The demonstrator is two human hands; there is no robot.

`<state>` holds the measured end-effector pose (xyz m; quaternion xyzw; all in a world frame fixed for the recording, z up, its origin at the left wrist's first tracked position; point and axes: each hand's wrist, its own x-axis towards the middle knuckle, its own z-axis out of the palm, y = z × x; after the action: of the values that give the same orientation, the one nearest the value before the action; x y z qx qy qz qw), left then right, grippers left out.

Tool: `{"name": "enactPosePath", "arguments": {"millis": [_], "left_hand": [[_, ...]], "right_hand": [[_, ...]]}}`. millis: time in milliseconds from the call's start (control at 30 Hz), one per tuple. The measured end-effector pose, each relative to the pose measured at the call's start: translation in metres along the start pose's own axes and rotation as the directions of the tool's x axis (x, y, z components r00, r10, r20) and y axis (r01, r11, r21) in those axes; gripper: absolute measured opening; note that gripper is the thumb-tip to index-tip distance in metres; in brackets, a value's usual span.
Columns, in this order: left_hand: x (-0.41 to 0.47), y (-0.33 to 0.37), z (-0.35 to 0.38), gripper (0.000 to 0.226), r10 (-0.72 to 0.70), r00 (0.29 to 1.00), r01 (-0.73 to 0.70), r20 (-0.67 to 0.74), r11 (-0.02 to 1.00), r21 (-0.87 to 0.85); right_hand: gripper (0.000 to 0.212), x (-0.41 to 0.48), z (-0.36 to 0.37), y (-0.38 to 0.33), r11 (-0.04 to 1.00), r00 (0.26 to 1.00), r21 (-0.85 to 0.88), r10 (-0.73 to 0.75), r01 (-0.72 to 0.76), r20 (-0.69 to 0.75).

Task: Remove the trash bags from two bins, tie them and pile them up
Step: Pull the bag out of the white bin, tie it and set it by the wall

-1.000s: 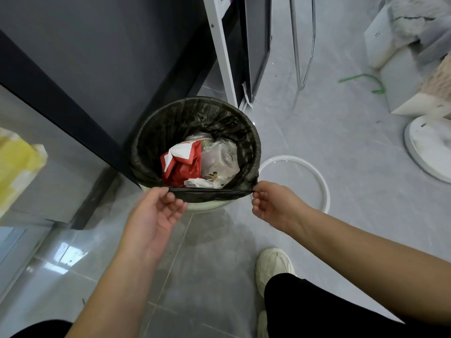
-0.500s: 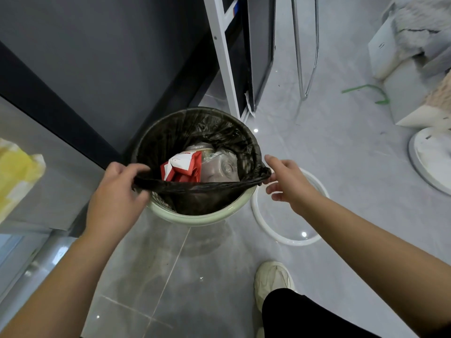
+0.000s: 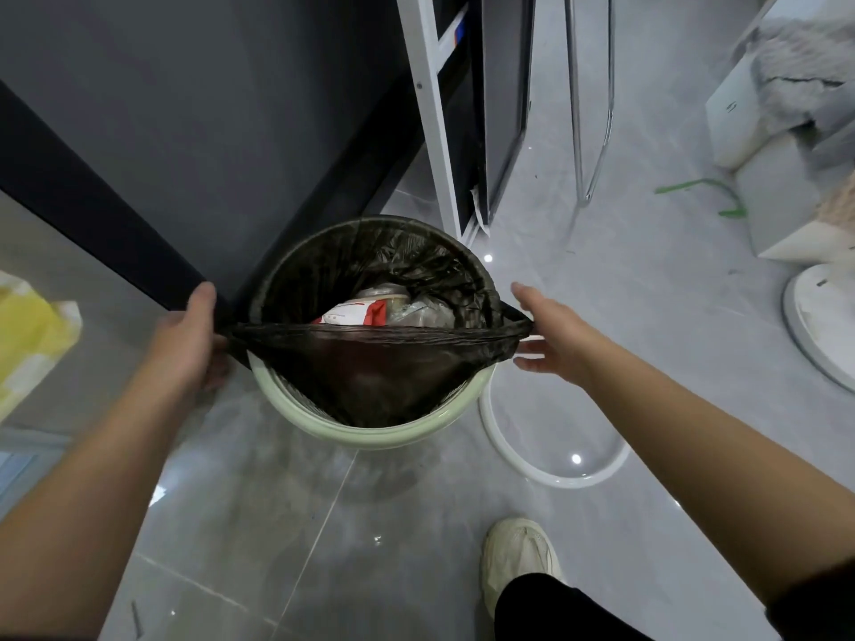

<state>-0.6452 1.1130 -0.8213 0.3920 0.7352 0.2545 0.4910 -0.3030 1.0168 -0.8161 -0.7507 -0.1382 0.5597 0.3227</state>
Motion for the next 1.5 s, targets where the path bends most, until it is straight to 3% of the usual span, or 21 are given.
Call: {"name": "enactPosePath", "arguments": {"millis": [67, 133, 200, 300, 400, 500, 567, 633, 700, 767, 933, 1067, 1133, 1200, 1267, 1333, 1500], "left_hand": [[0.008, 0.008, 0.004, 0.048, -0.158, 0.976, 0.16, 0.152, 0.987, 0.0], [0.018, 0.007, 0.009, 0.035, -0.181, 0.972, 0.192, 0.151, 0.98, -0.061], [0.027, 0.004, 0.013, 0.024, -0.153, 0.986, 0.16, 0.059, 0.978, -0.13], [0.033, -0.001, 0.015, 0.021, -0.088, 0.996, 0.089, 0.015, 0.984, -0.157], [0.034, -0.002, 0.012, 0.021, 0.142, 0.983, -0.157, -0.115, 0.979, -0.133], [0.027, 0.001, 0.01, 0.021, 0.403, 0.896, -0.415, -0.187, 0.91, -0.025], [0.026, 0.004, 0.012, 0.023, 0.366, 0.916, -0.375, -0.162, 0.926, -0.03], [0.029, 0.011, 0.015, 0.035, 0.217, 0.976, -0.217, -0.012, 0.976, -0.034], [0.033, 0.019, 0.018, 0.049, 0.065, 0.991, -0.071, 0.118, 0.996, 0.05], [0.039, 0.025, 0.024, 0.043, 0.029, 0.995, -0.041, 0.092, 0.991, 0.13], [0.052, 0.034, 0.032, 0.018, 0.18, 0.969, -0.161, -0.167, 0.98, 0.121], [0.049, 0.038, 0.03, 0.025, 0.373, 0.894, -0.371, -0.246, 0.927, 0.058], [0.046, 0.039, 0.029, 0.022, 0.452, 0.858, -0.447, -0.244, 0.891, 0.08], [0.05, 0.042, 0.03, 0.024, 0.448, 0.874, -0.39, -0.187, 0.878, 0.279], [0.057, 0.045, 0.036, 0.048, 0.26, 0.962, -0.194, -0.088, 0.871, 0.452], [0.064, 0.046, 0.04, 0.059, 0.058, 0.997, -0.023, -0.058, 0.876, 0.483], [0.074, 0.048, 0.042, 0.033, 0.172, 0.978, -0.091, -0.116, 0.857, 0.507]], "right_hand": [[0.035, 0.01, 0.007, -0.005, 0.992, 0.987, 0.054, 0.105, -0.112, 0.124], [0.028, 0.022, 0.012, -0.009, 0.981, 0.984, 0.136, 0.118, -0.136, 0.133], [0.016, 0.028, 0.014, -0.013, 0.982, 0.995, 0.168, 0.082, -0.091, 0.055], [0.009, 0.034, 0.012, -0.01, 0.995, 0.991, 0.036, -0.092, 0.096, -0.102], [0.023, 0.034, 0.01, -0.009, 0.912, 0.882, -0.018, -0.401, 0.409, -0.247], [0.018, 0.03, 0.008, -0.015, 0.801, 0.767, -0.031, -0.583, 0.598, -0.269], [0.015, 0.032, 0.007, -0.018, 0.838, 0.812, -0.056, -0.541, 0.543, -0.219], [0.028, 0.039, 0.007, -0.023, 0.907, 0.894, -0.083, -0.422, 0.414, -0.151], [0.039, 0.046, 0.012, -0.031, 0.935, 0.935, -0.115, -0.345, 0.336, -0.08], [0.041, 0.052, 0.02, -0.038, 0.935, 0.942, -0.146, -0.332, 0.322, -0.051], [0.026, 0.07, 0.034, -0.055, 0.834, 0.831, -0.294, -0.527, 0.467, -0.176], [0.018, 0.056, 0.031, -0.06, 0.718, 0.693, -0.15, -0.696, 0.68, -0.191], [0.02, 0.051, 0.03, -0.058, 0.682, 0.663, -0.097, -0.729, 0.725, -0.17], [0.015, 0.053, 0.029, -0.055, 0.694, 0.679, -0.121, -0.72, 0.71, -0.143], [0.016, 0.059, 0.029, -0.055, 0.738, 0.729, -0.157, -0.674, 0.657, -0.118], [0.029, 0.063, 0.033, -0.057, 0.77, 0.767, -0.199, -0.632, 0.606, -0.113], [0.028, 0.071, 0.043, -0.065, 0.721, 0.745, -0.376, -0.658, 0.582, -0.109]]}}
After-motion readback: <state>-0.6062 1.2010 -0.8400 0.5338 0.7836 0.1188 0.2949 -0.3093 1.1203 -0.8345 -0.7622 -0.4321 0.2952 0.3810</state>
